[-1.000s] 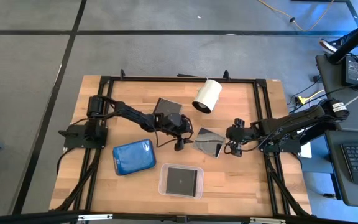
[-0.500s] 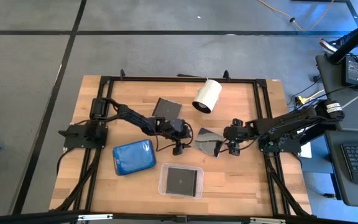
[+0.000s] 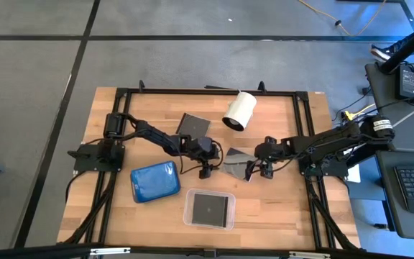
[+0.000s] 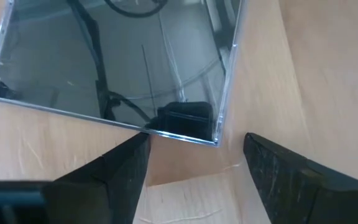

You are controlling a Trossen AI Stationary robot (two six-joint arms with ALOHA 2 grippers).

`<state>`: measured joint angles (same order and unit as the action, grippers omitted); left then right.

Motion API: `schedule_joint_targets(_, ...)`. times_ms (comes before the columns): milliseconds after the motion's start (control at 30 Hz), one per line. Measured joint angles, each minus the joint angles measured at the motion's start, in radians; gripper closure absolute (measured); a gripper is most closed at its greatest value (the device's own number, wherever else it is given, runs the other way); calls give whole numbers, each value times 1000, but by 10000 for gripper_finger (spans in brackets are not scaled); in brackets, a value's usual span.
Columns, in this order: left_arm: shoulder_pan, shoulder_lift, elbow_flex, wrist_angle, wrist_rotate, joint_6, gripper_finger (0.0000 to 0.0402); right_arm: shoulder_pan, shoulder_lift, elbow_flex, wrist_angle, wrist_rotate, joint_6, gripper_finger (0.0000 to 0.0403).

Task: Pick & place jewel cases by type
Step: Put the bottom black CD case into the transparent bin

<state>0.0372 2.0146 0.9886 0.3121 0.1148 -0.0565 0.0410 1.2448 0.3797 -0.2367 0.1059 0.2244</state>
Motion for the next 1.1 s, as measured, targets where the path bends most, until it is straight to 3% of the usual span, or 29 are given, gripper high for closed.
schedule_joint_targets(467, -27, -4, 1, -84, 65, -93, 170, 0, 17, 2, 1, 0, 1, 136)
schedule_joint_targets(733, -87, -2, -2, -43, -71, -60, 173, 0, 19, -1, 45, 4, -48, 136)
schedule_joint_targets(900, -109, 2, -2, -43, -216, -78, 174, 0, 20, -1, 50, -8, -47, 136)
schedule_joint_targets(1100, -106, 2, -2, -49, -230, -65, 174, 2, 21, -3, 92, -61, -48, 136)
